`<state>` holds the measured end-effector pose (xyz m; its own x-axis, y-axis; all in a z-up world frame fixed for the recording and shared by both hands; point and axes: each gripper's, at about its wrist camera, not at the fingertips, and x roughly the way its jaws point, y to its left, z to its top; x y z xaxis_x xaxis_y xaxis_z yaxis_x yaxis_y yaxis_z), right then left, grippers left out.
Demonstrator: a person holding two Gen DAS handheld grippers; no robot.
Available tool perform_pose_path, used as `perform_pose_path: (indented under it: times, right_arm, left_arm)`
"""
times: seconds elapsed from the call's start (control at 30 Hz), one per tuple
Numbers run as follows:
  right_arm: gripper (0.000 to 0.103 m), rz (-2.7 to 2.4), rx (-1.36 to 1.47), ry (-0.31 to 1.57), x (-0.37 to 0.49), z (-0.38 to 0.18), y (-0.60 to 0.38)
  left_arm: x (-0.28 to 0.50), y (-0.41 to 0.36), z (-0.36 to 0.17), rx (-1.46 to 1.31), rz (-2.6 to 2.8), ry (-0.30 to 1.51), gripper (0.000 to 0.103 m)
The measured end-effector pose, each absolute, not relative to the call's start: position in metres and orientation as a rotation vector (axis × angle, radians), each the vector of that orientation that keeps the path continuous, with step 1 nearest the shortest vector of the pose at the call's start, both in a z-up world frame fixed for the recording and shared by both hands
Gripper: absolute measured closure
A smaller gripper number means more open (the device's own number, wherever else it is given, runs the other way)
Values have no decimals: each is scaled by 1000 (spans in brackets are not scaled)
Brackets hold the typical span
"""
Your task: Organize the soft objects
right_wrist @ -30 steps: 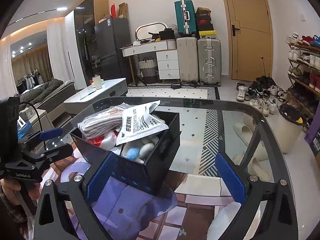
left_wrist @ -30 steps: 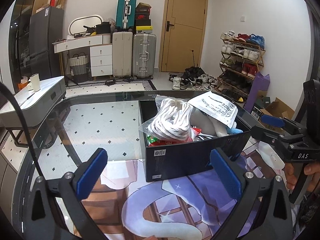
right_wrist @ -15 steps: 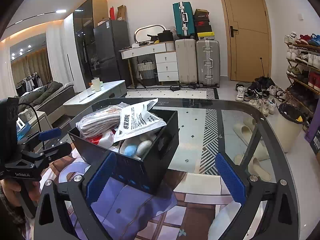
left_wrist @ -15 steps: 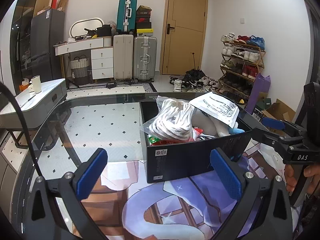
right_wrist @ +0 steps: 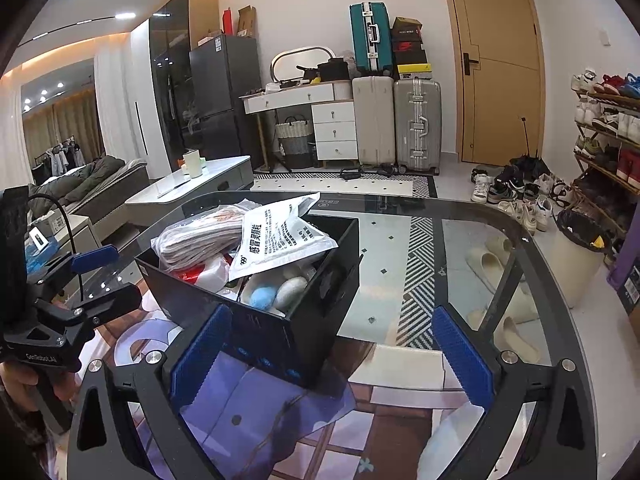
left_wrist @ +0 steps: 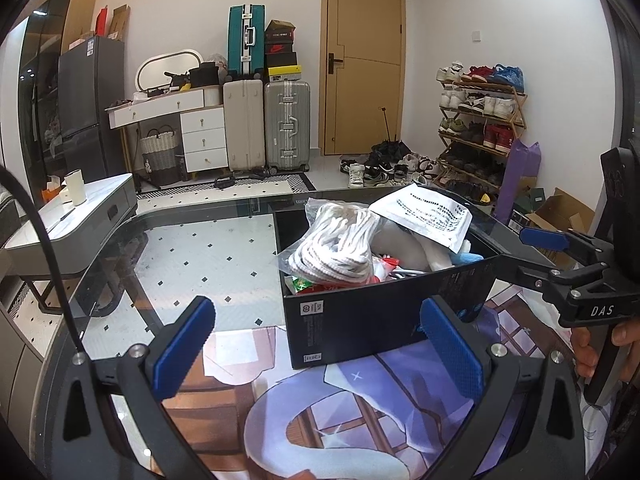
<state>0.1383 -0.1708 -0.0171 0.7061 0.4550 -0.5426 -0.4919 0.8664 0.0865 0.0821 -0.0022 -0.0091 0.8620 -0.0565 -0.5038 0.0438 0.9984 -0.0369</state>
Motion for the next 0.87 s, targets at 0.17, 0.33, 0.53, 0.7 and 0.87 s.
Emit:
perform_pose_path:
  times: [0.17,0.33,0.53,0.7,0.87]
  right_arm:
    - [1,529,-69,573,138,-17,-172]
    - [1,528,-66,574,138,-17,-172]
    - [1,525,-53,577,140,-17,-172]
    - [1,526,-65,572,139,-18,-171]
    - [1,526,-66,572,137,-19,-171]
  left_arm:
    - [83,1,-9,-41,-50,532,0]
    - [83,1,-9,-39,-52,534,0]
    - [83,-1,-9,-26,-55,531,0]
    - [83,-2,-9,-24,-54,530,0]
    - [82,-3,-10,-20,-51,523,0]
